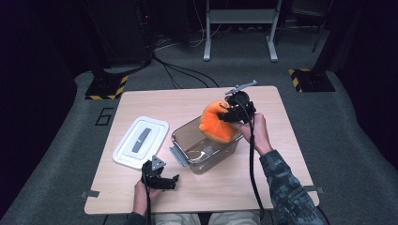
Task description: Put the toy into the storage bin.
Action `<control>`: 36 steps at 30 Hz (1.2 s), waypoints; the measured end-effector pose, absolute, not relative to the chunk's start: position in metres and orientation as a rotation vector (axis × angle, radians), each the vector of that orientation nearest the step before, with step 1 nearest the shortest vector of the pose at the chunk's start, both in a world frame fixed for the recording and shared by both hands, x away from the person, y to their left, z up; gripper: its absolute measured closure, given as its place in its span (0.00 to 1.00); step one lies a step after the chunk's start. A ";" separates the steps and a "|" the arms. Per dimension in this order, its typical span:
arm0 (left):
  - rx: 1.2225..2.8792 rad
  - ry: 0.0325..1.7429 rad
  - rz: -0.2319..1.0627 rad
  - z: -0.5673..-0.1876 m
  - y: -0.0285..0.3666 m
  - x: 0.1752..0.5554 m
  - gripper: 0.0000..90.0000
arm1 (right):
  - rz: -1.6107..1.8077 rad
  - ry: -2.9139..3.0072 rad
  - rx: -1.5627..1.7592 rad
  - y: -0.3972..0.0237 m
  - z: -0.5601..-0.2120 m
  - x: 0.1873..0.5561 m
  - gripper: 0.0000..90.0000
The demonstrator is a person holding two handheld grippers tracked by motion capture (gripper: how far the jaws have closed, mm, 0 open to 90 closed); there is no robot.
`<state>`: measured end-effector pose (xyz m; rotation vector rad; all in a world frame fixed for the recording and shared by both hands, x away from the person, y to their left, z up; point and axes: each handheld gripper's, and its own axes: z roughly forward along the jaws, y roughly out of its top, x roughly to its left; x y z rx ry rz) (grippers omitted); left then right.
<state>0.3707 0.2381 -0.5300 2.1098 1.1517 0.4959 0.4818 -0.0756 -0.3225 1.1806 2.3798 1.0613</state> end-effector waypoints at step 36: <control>2.090 1.165 0.498 -0.530 0.238 0.370 0.04 | 0.809 2.480 1.392 -0.048 -0.389 0.508 0.66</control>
